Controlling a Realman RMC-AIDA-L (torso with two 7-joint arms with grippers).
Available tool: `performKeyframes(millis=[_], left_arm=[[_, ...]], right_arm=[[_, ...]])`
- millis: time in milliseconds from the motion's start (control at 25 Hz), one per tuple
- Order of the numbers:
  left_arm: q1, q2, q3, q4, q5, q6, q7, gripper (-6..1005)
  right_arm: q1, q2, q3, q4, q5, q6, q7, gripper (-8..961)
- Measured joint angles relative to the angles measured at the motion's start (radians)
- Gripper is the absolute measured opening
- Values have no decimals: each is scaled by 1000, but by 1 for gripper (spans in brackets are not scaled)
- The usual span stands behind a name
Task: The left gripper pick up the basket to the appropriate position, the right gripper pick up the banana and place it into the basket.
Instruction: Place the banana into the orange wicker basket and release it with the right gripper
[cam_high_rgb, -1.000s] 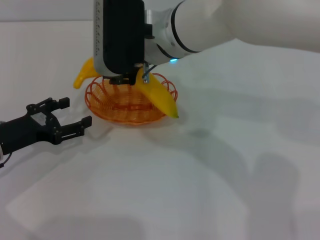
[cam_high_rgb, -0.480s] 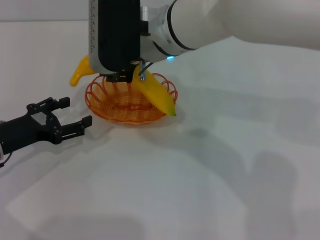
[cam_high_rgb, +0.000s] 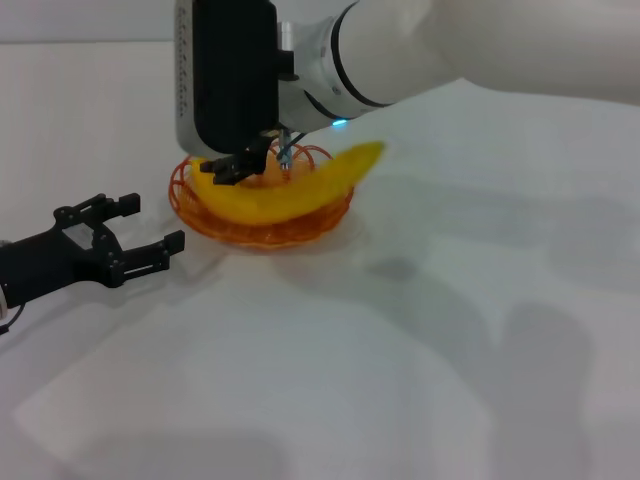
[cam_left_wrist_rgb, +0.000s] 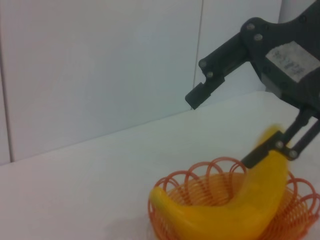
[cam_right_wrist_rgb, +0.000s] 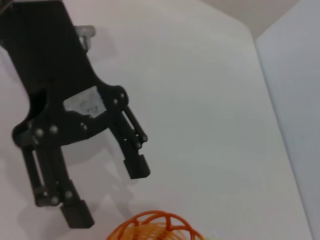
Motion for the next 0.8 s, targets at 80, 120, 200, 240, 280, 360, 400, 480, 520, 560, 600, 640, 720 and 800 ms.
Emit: performKeyframes(millis=[80, 120, 200, 240, 280, 360, 400, 480, 520, 560, 600, 640, 720, 800], left_arm=[[2, 0, 0, 0, 0, 0, 0, 876], [3, 0, 0, 0, 0, 0, 0, 876], [6, 0, 0, 0, 0, 0, 0, 876], [6, 0, 0, 0, 0, 0, 0, 876], [6, 0, 0, 0, 0, -1, 0, 876], [7, 0, 0, 0, -2, -3, 1, 876], [7, 0, 0, 0, -4, -3, 1, 876], [7, 0, 0, 0, -5, -4, 1, 876], [7, 0, 0, 0, -6, -4, 2, 876], [7, 0, 0, 0, -7, -4, 2, 876], [8, 0, 0, 0, -8, -4, 2, 876], [8, 0, 0, 0, -9, -4, 2, 876], [8, -1, -1, 0, -9, -4, 3, 876], [7, -2, -3, 0, -9, -5, 3, 876]], right_arm=[[-7, -1, 4, -19, 0, -14, 1, 759], [-16, -4, 12, -34, 0, -22, 2, 785], [-45, -8, 41, -83, -1, -49, -2, 785], [-89, -11, 91, -141, -4, -91, -21, 785], [-89, -11, 91, -141, -4, -91, -21, 785], [-146, -13, 160, -201, -10, -144, -58, 784], [-167, -13, 186, -224, -8, -164, -74, 784], [-220, -13, 250, -273, 12, -218, -120, 784], [-246, -13, 284, -293, 36, -251, -153, 784], [-270, -13, 322, -306, 67, -281, -188, 784], [-285, -13, 354, -309, 99, -309, -222, 783], [-301, -13, 391, -309, 135, -340, -260, 781], [-330, -13, 464, -299, 194, -401, -326, 780], [-354, -12, 521, -284, 235, -447, -375, 781]])
